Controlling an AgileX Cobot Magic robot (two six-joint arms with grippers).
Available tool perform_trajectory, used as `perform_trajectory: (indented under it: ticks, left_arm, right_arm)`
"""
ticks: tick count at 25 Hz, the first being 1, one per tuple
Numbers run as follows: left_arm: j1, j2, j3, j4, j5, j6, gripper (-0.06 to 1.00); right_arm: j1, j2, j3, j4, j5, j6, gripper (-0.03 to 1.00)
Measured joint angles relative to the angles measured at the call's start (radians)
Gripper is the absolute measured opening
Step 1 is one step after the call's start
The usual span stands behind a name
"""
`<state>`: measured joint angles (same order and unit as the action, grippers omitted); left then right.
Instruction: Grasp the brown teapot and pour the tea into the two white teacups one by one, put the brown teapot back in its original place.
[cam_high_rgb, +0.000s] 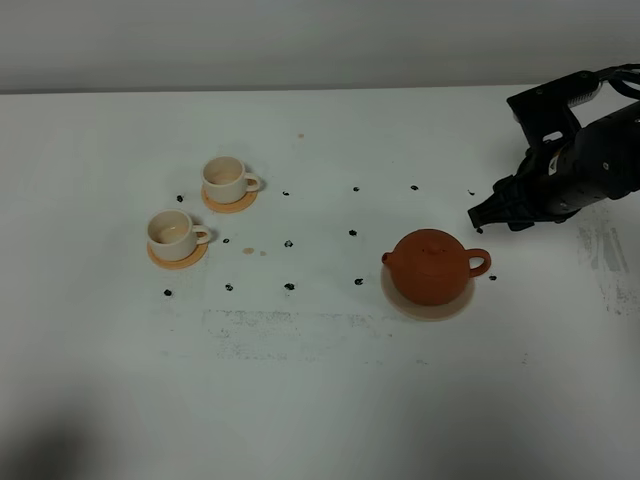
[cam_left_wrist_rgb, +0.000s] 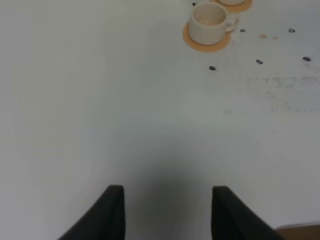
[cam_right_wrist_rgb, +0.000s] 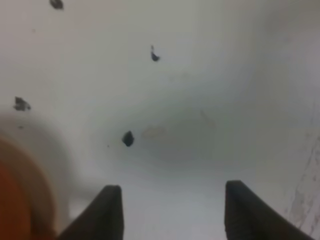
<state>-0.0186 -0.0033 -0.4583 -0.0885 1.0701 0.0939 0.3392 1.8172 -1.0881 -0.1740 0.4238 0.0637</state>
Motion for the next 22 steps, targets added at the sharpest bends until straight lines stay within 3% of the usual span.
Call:
perform_trajectory:
  ticks: [13, 22]
  left_arm:
    - [0.0, 0.0, 0.0, 0.0, 0.0, 0.0, 0.43]
    - [0.0, 0.0, 0.0, 0.0, 0.0, 0.0, 0.43]
  right_arm:
    - [-0.003, 0.057, -0.002, 0.026, -0.011, 0.001, 0.47]
    - [-0.002, 0.057, -0.002, 0.048, 0.036, -0.058, 0.47]
